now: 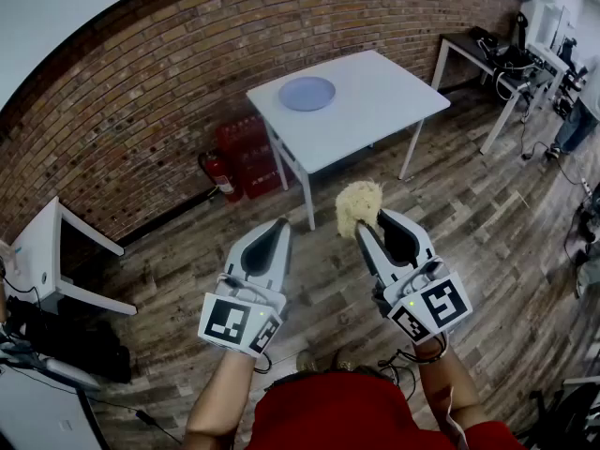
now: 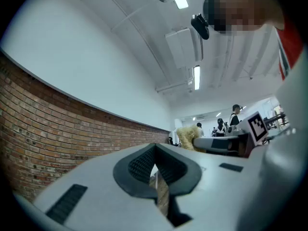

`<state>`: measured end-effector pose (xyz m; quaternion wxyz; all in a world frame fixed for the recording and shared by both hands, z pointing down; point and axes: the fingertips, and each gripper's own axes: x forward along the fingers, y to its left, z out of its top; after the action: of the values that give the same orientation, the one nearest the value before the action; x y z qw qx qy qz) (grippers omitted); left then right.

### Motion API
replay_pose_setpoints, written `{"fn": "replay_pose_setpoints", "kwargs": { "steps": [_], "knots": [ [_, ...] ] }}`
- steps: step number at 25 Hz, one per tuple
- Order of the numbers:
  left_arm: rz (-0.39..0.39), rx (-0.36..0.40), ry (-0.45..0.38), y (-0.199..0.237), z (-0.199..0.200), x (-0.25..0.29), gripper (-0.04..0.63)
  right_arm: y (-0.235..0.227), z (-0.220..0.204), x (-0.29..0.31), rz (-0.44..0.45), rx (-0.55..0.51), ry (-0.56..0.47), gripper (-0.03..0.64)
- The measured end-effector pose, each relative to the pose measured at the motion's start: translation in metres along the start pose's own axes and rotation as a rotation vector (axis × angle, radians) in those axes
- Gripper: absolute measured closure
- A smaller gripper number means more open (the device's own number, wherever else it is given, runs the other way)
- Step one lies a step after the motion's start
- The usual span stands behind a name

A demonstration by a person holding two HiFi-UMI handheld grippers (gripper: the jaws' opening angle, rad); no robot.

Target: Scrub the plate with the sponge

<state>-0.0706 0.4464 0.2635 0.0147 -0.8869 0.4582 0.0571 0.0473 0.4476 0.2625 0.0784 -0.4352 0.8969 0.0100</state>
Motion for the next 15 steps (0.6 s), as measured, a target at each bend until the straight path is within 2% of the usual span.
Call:
{"fn": "replay_pose_setpoints", "kwargs": {
  "steps": [15],
  "knots": [
    [0.047, 0.007, 0.008, -0.007, -0.009, 0.032, 0.581, -0.039, 0.006, -0.007, 0.024, 0.007, -0.031, 0.497]
  ]
}}
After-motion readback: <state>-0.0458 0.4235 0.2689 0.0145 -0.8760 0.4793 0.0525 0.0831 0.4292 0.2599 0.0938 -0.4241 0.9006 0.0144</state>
